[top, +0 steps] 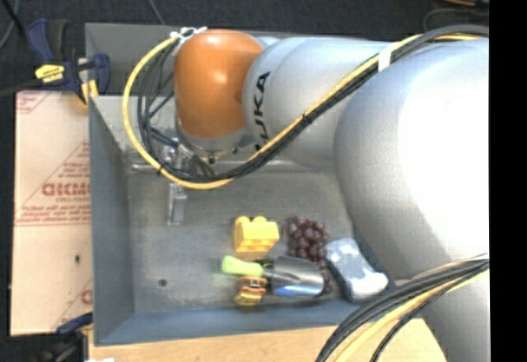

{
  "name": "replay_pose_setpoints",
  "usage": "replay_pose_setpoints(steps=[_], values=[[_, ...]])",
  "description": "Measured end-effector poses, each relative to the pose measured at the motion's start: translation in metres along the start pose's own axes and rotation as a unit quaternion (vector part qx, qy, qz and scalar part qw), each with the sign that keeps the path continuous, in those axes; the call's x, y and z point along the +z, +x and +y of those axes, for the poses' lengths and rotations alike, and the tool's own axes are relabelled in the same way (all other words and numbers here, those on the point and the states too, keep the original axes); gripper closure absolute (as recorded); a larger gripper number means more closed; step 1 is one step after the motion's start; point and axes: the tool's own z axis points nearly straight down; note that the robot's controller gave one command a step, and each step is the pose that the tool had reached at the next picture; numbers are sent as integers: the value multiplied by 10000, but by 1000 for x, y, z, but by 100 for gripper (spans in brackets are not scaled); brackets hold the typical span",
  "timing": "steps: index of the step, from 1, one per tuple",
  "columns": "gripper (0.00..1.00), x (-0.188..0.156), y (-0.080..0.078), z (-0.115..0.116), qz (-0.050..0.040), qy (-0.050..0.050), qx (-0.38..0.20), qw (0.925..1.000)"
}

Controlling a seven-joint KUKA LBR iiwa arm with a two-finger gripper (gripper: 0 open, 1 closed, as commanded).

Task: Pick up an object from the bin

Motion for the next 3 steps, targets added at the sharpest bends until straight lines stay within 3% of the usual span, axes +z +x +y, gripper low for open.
replay_pose_setpoints(steps=[1,2,3], values=[[0,-5,-2,-1,-34,-7,15,10000],[0,-31,-7,-11,-4,4,-340,9994],[0,-51,-11,-20,-71,1,-1274,9918]])
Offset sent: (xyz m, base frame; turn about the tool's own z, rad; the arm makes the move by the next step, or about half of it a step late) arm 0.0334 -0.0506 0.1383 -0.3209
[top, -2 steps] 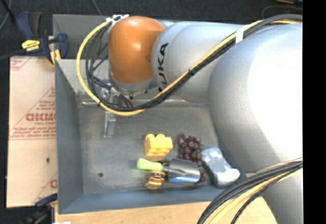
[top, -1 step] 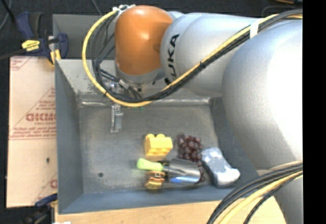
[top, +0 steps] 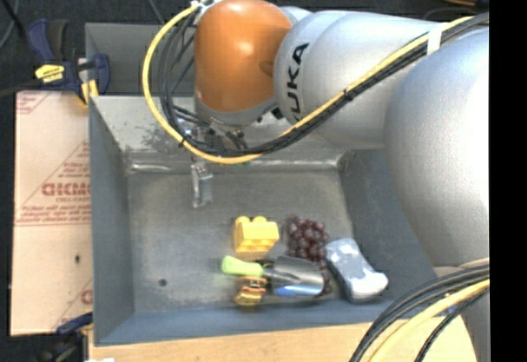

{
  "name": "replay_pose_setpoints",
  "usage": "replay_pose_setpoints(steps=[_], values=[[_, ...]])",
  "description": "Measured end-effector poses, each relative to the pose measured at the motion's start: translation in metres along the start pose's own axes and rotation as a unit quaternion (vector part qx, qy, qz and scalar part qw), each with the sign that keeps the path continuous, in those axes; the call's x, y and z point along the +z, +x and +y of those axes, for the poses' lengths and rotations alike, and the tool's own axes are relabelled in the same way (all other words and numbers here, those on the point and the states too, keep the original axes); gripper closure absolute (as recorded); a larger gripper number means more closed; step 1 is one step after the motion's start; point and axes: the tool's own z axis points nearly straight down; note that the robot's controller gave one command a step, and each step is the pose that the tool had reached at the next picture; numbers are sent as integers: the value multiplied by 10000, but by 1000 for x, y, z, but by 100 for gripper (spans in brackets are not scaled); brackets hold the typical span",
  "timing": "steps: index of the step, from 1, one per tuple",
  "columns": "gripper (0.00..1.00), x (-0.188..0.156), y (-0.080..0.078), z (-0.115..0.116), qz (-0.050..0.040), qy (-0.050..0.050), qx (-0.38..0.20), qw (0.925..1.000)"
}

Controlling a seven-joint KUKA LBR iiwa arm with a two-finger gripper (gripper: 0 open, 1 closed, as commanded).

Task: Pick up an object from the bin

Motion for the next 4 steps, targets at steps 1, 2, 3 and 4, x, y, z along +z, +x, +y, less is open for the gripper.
replay_pose_setpoints(steps=[1,2,3,4], values=[[0,22,14,-39,17,-17,-972,9953],[0,33,14,-60,22,8,-354,9994],[0,34,26,-59,9,-19,-610,9981],[0,45,45,-78,6,-1,-1917,9814]])
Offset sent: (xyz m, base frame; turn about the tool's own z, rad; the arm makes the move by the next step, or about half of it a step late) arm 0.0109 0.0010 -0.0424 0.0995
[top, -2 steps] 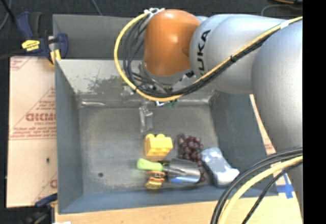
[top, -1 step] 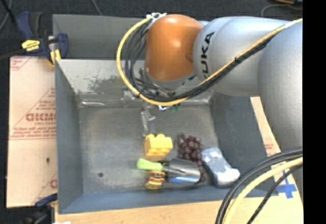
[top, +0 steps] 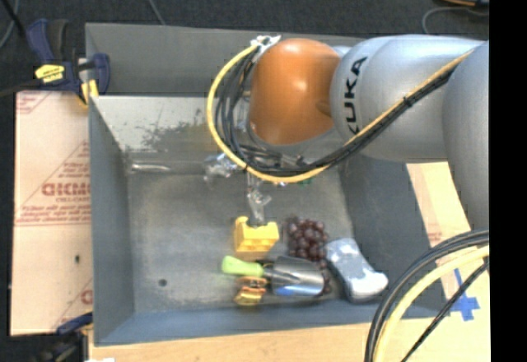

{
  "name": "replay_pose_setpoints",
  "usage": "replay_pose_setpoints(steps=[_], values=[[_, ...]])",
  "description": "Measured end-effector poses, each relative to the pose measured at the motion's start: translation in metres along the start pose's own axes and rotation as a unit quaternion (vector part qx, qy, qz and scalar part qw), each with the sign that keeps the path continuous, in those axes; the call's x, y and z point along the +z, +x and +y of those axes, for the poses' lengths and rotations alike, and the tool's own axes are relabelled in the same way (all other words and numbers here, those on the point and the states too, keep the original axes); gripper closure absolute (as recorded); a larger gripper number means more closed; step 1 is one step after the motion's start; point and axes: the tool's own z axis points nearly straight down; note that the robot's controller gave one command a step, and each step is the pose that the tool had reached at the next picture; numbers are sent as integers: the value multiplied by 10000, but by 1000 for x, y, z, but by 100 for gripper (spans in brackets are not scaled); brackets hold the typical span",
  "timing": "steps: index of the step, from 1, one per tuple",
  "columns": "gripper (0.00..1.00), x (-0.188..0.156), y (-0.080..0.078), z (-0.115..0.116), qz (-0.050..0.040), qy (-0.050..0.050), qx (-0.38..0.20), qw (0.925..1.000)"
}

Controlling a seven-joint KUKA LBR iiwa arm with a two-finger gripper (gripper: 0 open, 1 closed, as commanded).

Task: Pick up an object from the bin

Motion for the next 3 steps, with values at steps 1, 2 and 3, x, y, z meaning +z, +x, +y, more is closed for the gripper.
replay_pose_setpoints(steps=[1,2,3], values=[[0,17,15,-11,-8,-5,-813,9967],[0,40,55,-11,-54,26,441,9990],[100,21,73,-35,-45,11,504,9987]])
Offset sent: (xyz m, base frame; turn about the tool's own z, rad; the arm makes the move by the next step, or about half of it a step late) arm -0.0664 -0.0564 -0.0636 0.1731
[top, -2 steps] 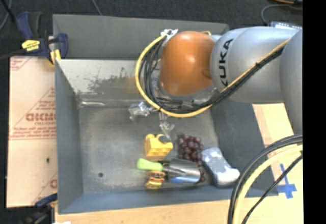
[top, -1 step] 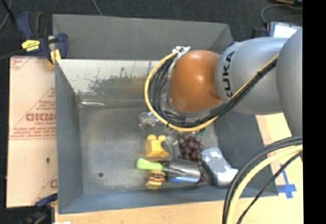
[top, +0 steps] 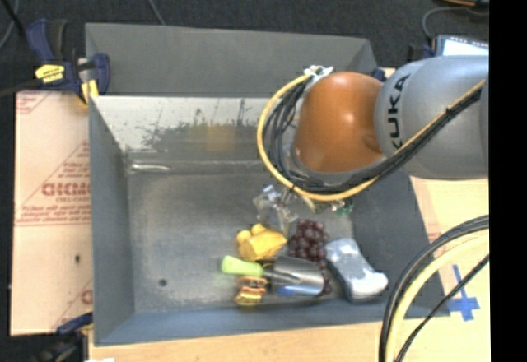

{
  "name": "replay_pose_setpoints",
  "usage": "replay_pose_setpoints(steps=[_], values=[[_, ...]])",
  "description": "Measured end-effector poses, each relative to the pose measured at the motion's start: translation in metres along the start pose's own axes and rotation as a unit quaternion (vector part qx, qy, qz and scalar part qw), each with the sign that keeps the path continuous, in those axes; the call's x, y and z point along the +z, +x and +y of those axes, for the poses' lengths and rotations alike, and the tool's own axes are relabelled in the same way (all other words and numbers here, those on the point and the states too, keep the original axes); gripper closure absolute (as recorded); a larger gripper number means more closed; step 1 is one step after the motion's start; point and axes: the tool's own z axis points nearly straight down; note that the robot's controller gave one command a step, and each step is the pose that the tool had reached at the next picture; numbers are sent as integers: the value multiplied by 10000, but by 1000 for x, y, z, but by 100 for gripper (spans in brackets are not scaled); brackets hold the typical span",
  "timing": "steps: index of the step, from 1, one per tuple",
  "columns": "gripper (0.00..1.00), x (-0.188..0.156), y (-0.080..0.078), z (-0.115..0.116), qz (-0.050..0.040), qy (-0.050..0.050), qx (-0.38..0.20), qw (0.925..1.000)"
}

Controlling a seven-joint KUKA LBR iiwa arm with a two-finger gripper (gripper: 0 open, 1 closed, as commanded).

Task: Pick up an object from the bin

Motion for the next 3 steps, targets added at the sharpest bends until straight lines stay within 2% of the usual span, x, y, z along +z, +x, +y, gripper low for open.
replay_pose_setpoints(steps=[1,2,3], values=[[0,1,1,0,9,-8,7,10000],[0,1,1,0,9,-9,9,10000],[0,9,4,0,-12,12,-273,9996]])
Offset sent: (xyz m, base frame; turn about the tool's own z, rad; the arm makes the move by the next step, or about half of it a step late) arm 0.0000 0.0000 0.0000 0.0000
